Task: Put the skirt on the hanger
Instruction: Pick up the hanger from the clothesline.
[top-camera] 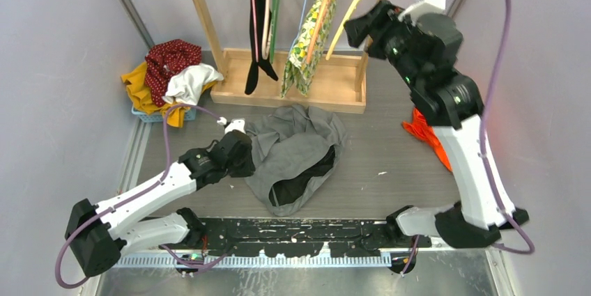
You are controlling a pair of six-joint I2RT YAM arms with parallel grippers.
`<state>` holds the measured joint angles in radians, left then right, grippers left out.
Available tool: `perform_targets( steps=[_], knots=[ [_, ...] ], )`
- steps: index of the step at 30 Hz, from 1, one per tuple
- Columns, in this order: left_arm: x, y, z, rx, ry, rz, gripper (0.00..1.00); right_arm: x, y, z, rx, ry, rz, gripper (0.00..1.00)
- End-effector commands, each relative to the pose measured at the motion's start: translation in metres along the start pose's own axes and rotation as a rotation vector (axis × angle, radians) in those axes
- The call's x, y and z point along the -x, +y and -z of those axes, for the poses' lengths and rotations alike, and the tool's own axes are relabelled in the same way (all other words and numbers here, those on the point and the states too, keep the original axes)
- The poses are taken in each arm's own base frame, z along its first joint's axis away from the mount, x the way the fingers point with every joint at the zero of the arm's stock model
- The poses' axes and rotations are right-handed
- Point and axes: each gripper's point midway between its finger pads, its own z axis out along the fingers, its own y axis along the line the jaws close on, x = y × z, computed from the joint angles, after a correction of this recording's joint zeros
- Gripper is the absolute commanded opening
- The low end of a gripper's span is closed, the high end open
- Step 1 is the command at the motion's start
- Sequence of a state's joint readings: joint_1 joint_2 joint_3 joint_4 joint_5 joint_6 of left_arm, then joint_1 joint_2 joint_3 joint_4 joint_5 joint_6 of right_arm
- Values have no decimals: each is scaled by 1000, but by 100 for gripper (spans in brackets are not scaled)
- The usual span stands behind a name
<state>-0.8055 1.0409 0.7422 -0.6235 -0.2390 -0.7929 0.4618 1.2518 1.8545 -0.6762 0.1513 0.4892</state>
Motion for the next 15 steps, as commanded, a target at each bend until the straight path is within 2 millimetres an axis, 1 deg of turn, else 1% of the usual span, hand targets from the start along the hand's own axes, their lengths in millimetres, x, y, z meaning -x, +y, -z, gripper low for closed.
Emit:
perform_targets(
  steps=[1,4,6,8,11,13,15],
  knots=[
    [7,8,20,10,-31,-26,23,7,-3,-65,-83,-40,2,76],
    [6,11,28,2,-44,-17,23,16,-2,-91,-117,-57,10,73],
    [6,15,34,2,-55,-10,22,19,-11,-104,-177,-70,18,72],
    [6,19,39,-2,-69,-5,21,20,-18,-113,-228,-78,31,71],
    [6,23,44,-6,-89,1,21,21,-23,-121,-263,-84,46,68],
    [6,24,47,-11,-94,3,20,22,-27,-124,-285,-91,57,61],
    [6,25,49,-15,-97,5,20,23,-30,-125,-299,-94,63,49]
  ],
)
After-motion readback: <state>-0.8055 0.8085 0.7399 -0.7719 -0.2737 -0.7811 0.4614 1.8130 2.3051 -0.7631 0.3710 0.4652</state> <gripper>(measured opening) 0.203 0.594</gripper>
